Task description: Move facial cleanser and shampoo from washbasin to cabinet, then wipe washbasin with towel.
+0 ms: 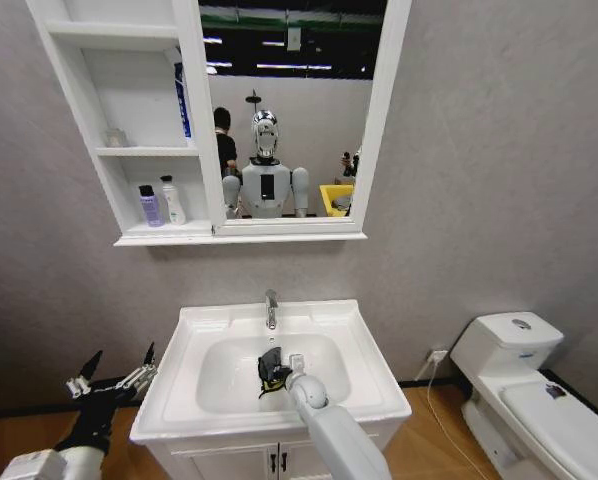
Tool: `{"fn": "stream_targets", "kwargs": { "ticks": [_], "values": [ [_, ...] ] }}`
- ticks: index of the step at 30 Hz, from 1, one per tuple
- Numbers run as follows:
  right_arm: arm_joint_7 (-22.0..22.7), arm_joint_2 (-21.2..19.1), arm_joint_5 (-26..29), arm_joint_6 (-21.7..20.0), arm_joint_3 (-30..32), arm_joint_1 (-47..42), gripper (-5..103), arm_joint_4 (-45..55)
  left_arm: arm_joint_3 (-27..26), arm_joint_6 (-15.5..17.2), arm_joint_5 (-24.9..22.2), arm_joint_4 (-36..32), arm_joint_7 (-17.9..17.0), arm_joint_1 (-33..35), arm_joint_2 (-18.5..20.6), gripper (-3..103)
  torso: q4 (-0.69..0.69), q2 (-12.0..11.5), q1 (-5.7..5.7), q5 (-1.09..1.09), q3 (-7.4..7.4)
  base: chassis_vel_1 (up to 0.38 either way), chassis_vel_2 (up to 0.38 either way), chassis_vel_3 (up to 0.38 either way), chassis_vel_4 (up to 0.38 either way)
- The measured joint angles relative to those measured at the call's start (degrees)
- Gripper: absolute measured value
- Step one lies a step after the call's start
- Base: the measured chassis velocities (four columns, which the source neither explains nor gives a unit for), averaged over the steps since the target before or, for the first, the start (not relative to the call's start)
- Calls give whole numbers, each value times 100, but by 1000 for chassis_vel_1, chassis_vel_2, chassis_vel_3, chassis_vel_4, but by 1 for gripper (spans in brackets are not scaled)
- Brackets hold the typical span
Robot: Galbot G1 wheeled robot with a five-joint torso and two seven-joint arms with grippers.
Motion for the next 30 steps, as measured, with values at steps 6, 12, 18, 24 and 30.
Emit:
{"fn": "stream_targets", "kwargs": {
  "ticks": [6,12,18,24,30],
  "values": [
    [54,-157,10,-54,108,-35,1,36,0,0,0,0,0,0,0,100,0,0,0,1,0,0,0,0,0],
    [112,-473,98,-151,223,-141,1,302,0,0,0,0,0,0,0,100,-1,0,0,1,0,0,0,0,0],
    [190,-818,202,-244,321,-286,1,675,0,0,0,0,0,0,0,100,-2,0,0,1,0,0,0,0,0],
    [195,-831,209,-260,261,-302,1,726,0,0,0,0,0,0,0,100,-2,0,0,0,0,0,0,0,0],
    [83,-425,62,-130,149,-151,1,278,0,0,0,0,0,0,0,100,0,0,0,0,0,0,0,0,0]
  ]
}}
